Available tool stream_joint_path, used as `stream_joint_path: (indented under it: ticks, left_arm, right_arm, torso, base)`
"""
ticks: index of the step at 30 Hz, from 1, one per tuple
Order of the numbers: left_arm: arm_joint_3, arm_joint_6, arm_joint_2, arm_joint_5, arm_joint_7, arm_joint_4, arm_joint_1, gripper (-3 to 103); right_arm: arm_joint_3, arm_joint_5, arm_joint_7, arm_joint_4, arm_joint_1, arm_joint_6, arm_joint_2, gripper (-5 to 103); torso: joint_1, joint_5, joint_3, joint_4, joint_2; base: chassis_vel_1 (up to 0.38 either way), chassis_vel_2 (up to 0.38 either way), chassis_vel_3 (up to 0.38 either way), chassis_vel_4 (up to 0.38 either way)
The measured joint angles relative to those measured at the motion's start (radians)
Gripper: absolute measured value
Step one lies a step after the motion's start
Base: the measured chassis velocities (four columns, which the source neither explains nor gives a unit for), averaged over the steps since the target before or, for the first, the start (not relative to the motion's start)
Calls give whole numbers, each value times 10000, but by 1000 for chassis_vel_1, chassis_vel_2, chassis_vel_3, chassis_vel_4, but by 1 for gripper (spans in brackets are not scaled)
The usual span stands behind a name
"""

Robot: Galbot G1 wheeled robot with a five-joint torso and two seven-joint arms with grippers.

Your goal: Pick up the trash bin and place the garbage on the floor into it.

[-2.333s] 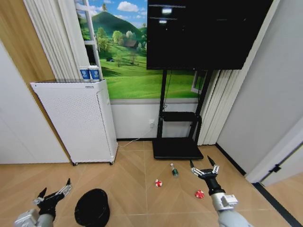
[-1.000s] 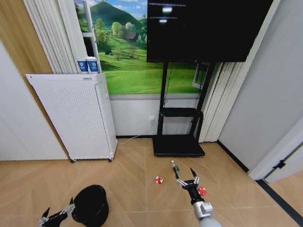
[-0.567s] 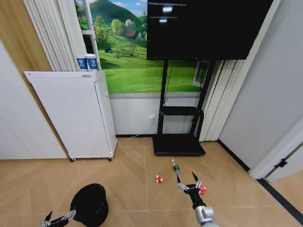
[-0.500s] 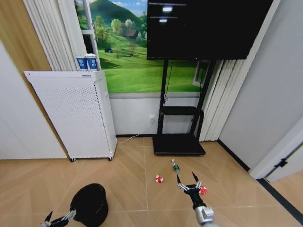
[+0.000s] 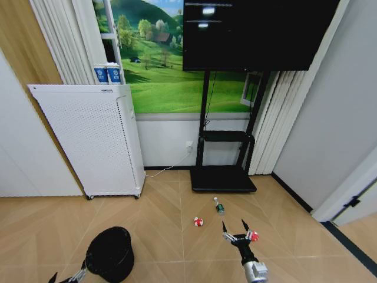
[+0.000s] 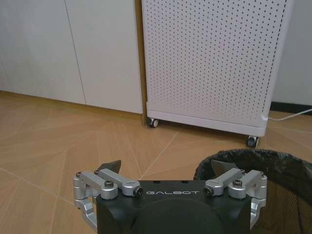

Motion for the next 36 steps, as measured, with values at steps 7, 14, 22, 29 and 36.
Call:
stream_joint_path:
  ticks: [7, 14, 22, 29, 36]
  left_arm:
    - [-2, -57, -209, -503, 157, 20, -169, 100]
    - [-130, -70, -519, -884, 326, 205, -440, 100]
    - [-354, -169, -648, -1234, 721, 349, -535, 100]
    - [-417, -211, -802, -1620, 867, 247, -534, 100]
    - [-504, -148, -828, -1719, 930, 119, -477, 100]
  right_arm:
    - [97, 5, 5, -28, -90, 53, 4, 100]
    - [257, -98, 19, -80, -224, 105, -1, 100]
    - [328, -391, 9, -48, -493, 191, 171, 100]
    - [492, -611, 2, -24, -747, 245, 307, 100]
    - [773, -856, -53, -42, -1004, 355, 375, 100]
  torso:
    - [-95, 1, -207, 2, -301]
    - [-172, -1, -387, 0, -560]
    - [-267, -1, -598, 1, -867]
    - [-272, -2, -629, 2, -900]
    - [-266, 1, -617, 1, -879]
  base:
    - [0, 0, 0, 0]
    - [0, 0, 0, 0]
    - [0, 0, 0, 0]
    - [0, 0, 0, 0]
    - [0, 0, 0, 0]
